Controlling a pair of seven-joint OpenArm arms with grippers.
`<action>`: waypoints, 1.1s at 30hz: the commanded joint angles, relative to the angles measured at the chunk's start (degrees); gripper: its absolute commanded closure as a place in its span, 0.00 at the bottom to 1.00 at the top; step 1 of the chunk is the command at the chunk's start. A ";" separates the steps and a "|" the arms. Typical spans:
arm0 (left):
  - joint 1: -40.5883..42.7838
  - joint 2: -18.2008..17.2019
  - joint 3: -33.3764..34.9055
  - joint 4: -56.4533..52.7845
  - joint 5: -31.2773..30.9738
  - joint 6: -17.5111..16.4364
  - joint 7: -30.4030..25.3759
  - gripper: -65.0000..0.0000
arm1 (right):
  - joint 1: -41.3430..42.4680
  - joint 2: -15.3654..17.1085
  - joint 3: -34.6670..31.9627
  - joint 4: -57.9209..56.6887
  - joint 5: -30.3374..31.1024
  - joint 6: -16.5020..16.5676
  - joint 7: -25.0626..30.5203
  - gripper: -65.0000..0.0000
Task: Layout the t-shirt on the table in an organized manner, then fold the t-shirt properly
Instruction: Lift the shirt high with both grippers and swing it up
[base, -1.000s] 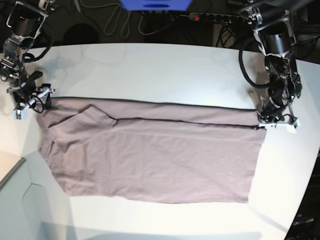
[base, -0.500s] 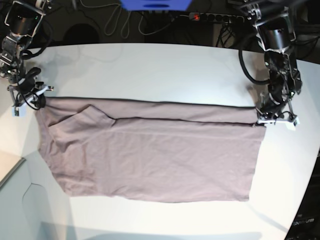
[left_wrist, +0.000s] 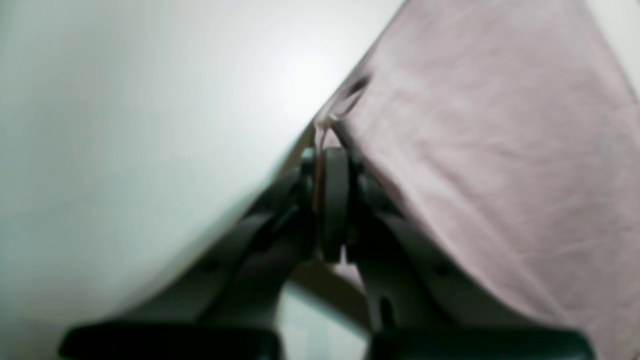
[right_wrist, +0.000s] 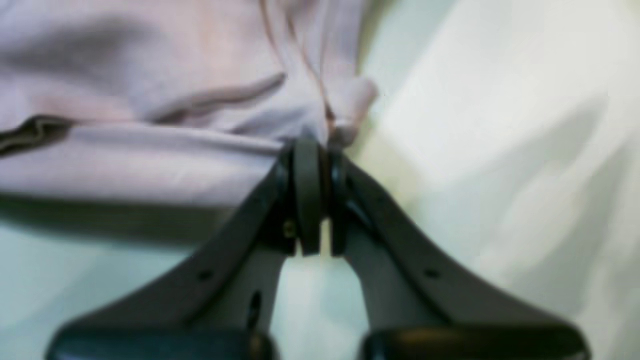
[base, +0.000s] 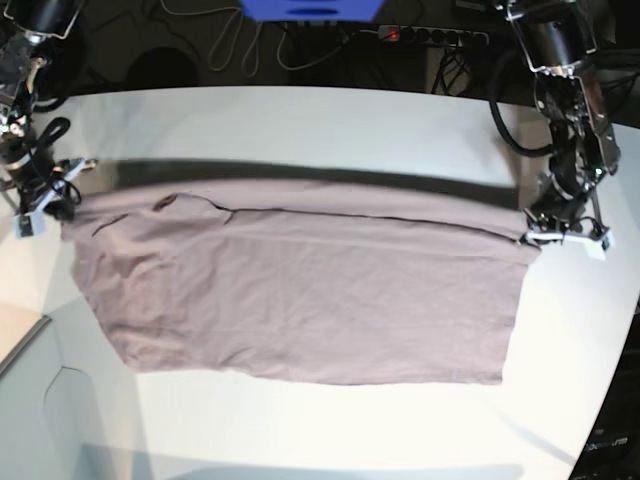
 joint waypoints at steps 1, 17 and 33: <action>-1.22 -0.67 -0.20 2.29 -0.44 -0.17 -0.45 1.00 | 0.41 1.10 0.34 2.46 0.58 0.82 1.18 1.00; -9.31 -2.17 -0.20 6.16 -0.44 -0.17 3.86 1.00 | 11.75 1.19 0.25 6.77 0.49 0.82 -10.60 1.00; 2.38 -1.99 -1.69 9.41 -0.70 -0.43 3.60 1.00 | -0.74 1.10 0.43 7.38 0.76 0.82 -10.25 1.00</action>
